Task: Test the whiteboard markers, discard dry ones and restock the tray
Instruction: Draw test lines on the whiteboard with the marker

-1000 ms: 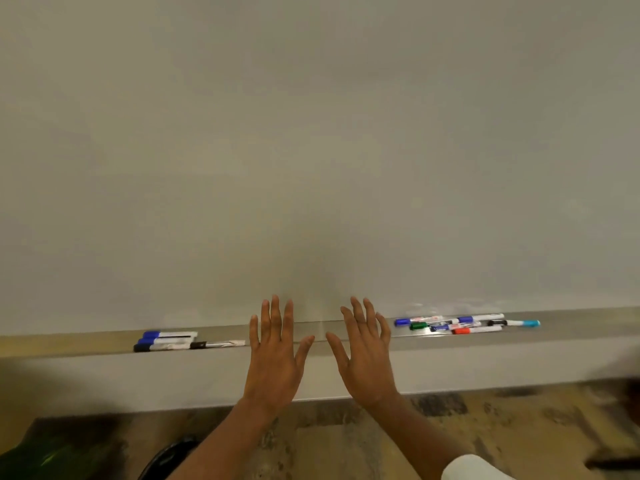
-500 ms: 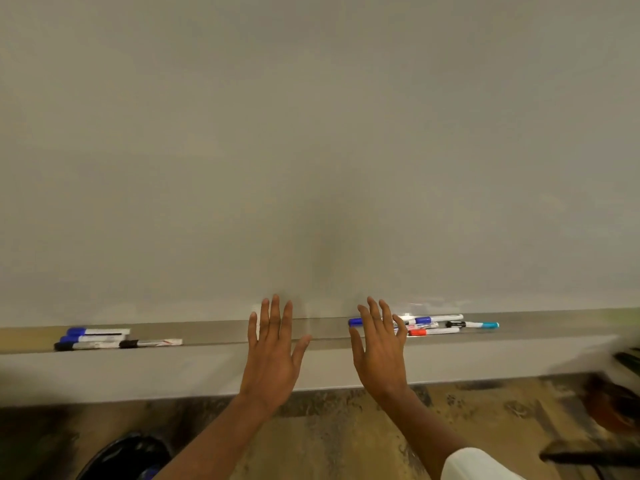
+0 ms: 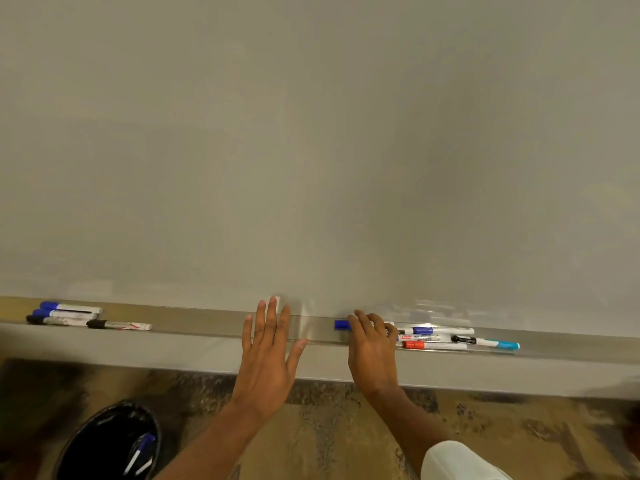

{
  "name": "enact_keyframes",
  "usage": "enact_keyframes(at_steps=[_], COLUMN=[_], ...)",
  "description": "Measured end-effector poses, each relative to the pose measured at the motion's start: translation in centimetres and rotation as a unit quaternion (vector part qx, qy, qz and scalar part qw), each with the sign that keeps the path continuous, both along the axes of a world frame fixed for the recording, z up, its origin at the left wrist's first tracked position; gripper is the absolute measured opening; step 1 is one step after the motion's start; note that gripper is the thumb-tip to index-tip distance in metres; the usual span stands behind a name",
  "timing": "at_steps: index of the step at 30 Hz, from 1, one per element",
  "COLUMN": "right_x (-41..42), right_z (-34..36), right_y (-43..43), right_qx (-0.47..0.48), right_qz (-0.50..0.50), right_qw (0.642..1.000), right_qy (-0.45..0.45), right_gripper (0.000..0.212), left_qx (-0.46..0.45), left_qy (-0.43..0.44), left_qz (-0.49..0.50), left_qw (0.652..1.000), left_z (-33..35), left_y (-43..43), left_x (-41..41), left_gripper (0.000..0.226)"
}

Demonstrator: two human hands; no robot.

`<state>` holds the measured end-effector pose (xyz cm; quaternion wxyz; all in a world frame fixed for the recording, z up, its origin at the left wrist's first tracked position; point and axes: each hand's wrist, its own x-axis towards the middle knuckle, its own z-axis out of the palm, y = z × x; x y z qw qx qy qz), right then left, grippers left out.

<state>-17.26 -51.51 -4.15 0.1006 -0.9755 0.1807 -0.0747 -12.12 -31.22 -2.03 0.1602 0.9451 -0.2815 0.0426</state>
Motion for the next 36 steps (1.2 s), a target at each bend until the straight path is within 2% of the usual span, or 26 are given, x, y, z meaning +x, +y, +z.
enact_keyframes(at_steps=[12, 18, 23, 29, 33, 36], right_x=[1.8, 2.7, 3.4, 4.8, 5.6, 6.0], right_z=[-3.8, -4.1, -4.2, -2.2, -0.2, 2.2], right_y=[-0.7, -0.4, 1.0, 4.4, 6.7, 8.2], right_qx=[-0.011, -0.007, 0.015, 0.071, 0.175, 0.251], right_qz=[0.048, 0.106, 0.134, 0.129, 0.092, 0.072], right_qw=[0.999, 0.994, 0.988, 0.970, 0.949, 0.929], right_qy=[0.018, -0.028, -0.077, -0.193, -0.246, -0.262], right_gripper=[0.058, 0.045, 0.044, 0.042, 0.032, 0.030], left_qx=[-0.002, -0.010, -0.030, -0.183, -0.300, -0.385], left_qy=[0.014, 0.030, 0.031, 0.099, 0.203, 0.234], left_qz=[-0.004, 0.000, -0.001, 0.055, 0.130, 0.151], left_qw=[1.000, 1.000, 0.999, 0.977, 0.923, 0.880], left_z=[-2.3, -2.9, -2.9, -1.3, 1.1, 3.5], left_y=[-0.5, 0.3, 1.2, 1.5, 1.3, 1.0], left_x=[0.2, 0.5, 0.5, 0.8, 1.2, 1.7], left_gripper=[0.066, 0.066, 0.062, 0.048, 0.050, 0.048])
